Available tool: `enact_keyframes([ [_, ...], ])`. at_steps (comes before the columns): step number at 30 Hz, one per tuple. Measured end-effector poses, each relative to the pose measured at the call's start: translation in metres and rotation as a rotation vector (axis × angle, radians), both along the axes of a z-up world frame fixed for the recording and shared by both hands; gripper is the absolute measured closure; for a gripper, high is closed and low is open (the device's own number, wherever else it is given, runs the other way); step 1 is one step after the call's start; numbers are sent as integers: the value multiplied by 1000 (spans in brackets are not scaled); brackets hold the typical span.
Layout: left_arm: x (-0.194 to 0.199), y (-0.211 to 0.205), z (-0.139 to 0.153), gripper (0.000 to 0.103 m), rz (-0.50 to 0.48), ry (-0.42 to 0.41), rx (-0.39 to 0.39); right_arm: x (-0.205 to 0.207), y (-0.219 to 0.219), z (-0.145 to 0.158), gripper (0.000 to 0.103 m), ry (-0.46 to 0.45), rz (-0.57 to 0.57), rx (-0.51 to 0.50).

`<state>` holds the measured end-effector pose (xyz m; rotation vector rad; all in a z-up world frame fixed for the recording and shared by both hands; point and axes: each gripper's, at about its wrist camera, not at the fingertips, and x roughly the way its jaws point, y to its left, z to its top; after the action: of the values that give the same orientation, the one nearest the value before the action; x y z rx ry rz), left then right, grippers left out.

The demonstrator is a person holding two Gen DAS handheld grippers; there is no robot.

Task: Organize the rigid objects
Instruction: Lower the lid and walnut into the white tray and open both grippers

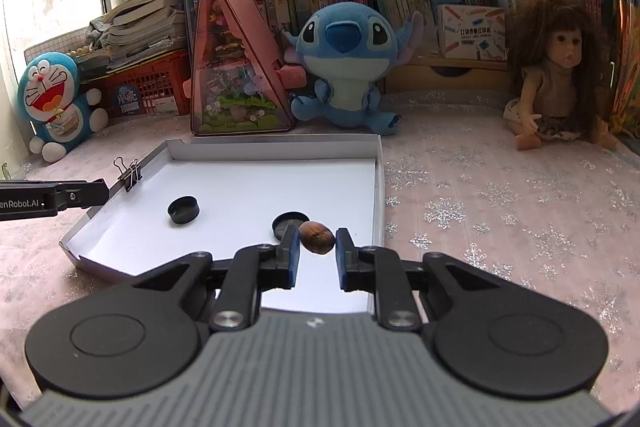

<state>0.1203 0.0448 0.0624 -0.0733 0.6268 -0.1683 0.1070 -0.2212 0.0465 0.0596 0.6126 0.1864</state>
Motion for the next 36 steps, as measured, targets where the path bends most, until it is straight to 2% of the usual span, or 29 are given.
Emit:
enact_keyframes([
  [4,28,-2,-6,73,2,55,7,36,-5,-2,80,115,-1,56],
  [9,58,-1,-16,73,27,126,-6,67,-5,-3,80,205,-12,80],
  [13,71,-4,-21,73,22,145,11,82,-2,-8,80,251,-7,82],
  [21,82,-8,-31,73,26,165,17,96,1,-17,80,282,-28,72],
  [36,86,-12,-43,73,23,175,28,91,0,-18,77,254,-22,82],
])
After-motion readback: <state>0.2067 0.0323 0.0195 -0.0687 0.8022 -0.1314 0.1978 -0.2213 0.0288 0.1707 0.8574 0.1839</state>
